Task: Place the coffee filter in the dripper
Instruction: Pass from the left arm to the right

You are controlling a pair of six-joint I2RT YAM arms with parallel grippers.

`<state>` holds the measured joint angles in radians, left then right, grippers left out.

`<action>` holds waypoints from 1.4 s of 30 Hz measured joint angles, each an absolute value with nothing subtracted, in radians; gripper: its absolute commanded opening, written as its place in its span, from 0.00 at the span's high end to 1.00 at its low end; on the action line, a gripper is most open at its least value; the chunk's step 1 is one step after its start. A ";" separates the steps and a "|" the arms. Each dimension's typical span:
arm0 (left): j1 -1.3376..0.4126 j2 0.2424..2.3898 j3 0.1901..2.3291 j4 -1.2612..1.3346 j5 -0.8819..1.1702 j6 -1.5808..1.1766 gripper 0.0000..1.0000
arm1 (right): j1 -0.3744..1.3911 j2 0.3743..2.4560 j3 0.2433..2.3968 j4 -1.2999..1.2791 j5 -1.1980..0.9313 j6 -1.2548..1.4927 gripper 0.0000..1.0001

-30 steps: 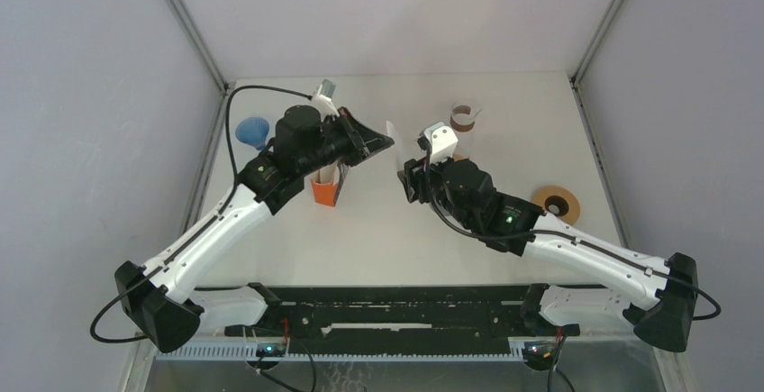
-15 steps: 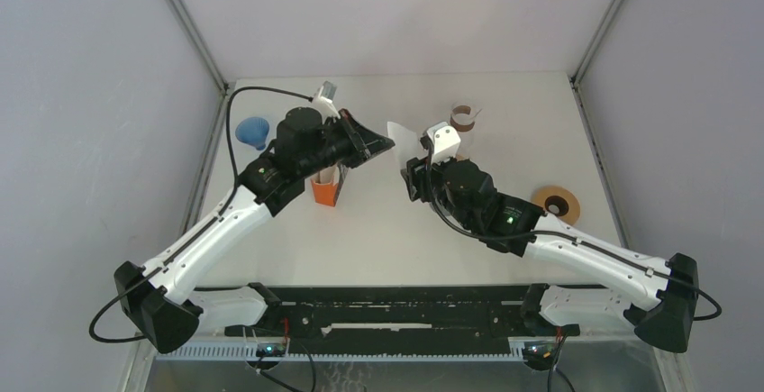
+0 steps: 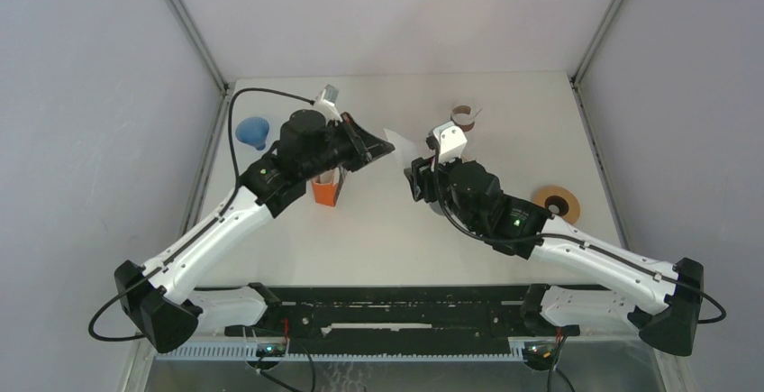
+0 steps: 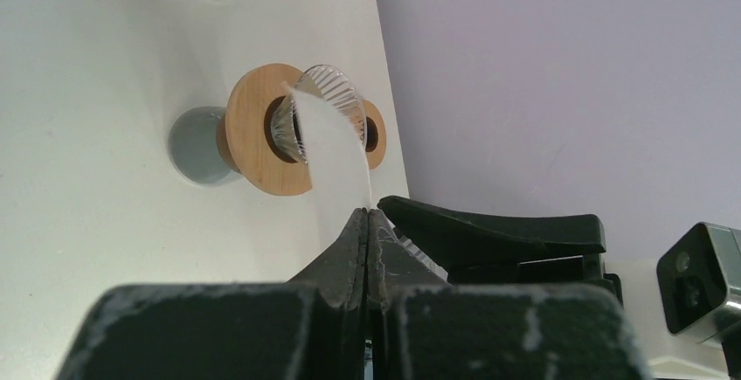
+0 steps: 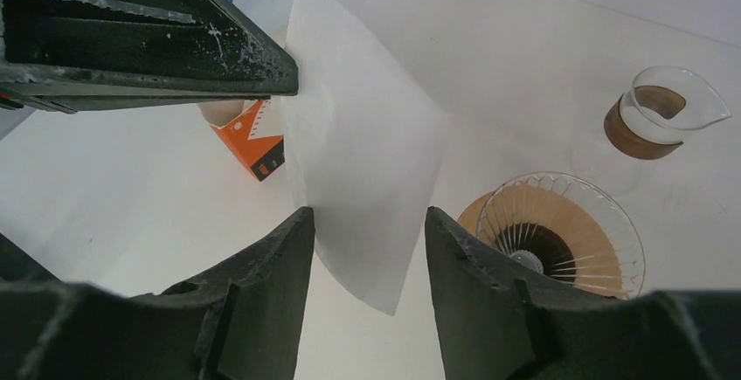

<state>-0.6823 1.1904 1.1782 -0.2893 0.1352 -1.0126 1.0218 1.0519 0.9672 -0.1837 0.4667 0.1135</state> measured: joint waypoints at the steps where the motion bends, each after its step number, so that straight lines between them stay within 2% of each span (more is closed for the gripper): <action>1: -0.683 1.190 1.178 -0.293 0.134 -1.013 1.00 | 1.022 1.052 0.967 -0.184 0.466 0.113 0.42; 38: -0.724 1.180 1.178 -0.310 0.115 -1.013 1.00 | 1.043 1.095 0.967 -0.174 0.489 0.117 0.43; 42: -0.726 1.183 1.178 -0.310 0.115 -1.013 1.00 | 1.043 1.099 0.967 -0.175 0.501 0.114 0.47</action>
<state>-0.7258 1.1831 1.1782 -0.3099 0.1150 -1.0134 1.0428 1.0992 0.9672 -0.1745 0.5011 0.1139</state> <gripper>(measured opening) 0.004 0.560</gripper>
